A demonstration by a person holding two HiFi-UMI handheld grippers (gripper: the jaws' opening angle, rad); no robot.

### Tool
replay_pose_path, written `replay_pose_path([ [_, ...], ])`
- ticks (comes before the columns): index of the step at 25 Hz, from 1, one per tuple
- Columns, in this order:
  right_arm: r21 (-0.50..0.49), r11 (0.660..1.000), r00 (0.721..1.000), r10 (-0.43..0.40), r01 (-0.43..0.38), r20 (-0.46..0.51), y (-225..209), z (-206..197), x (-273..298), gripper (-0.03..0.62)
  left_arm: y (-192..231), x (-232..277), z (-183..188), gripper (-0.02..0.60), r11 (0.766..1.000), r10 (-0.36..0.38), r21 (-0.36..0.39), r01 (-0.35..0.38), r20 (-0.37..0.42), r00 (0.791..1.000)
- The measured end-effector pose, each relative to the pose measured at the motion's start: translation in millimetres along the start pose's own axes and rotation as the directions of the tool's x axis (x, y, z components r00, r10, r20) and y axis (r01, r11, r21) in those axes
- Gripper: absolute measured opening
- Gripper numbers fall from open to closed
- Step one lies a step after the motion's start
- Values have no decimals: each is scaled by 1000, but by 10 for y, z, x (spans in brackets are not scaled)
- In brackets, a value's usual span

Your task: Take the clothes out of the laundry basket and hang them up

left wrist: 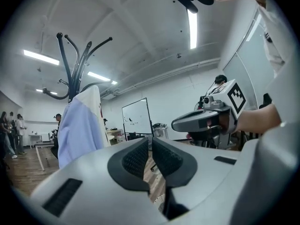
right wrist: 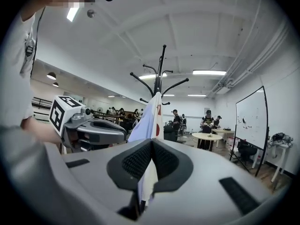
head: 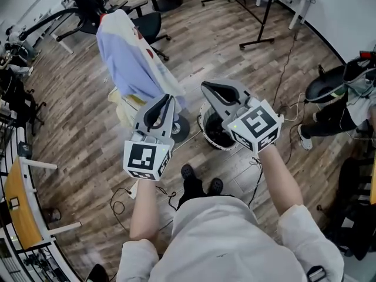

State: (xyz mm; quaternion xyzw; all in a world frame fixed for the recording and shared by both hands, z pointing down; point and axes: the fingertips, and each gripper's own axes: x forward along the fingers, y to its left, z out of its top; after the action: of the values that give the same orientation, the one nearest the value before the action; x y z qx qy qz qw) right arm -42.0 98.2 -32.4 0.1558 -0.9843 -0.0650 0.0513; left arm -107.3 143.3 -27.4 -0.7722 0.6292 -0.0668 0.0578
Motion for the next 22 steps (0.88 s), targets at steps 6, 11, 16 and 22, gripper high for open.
replay_pose_path([
  [6,57,998,999,-26,27,-20,50,-250,-286,8,-234,-54,-133,32,999,-23,-36,22,-16,1000],
  [11,71,997,999,-34,36,-27,105,-364,-493,6,-409,-73,-229,28,998,-36,-57,35,-21,999],
  [16,89,995,999,-44,45,-23,185,-395,-627,6,-535,-86,-283,21,995,-57,-81,55,-26,998],
  [22,81,996,999,-42,44,-19,261,-387,-723,6,-635,-98,-276,20,993,-69,-98,67,-22,997],
])
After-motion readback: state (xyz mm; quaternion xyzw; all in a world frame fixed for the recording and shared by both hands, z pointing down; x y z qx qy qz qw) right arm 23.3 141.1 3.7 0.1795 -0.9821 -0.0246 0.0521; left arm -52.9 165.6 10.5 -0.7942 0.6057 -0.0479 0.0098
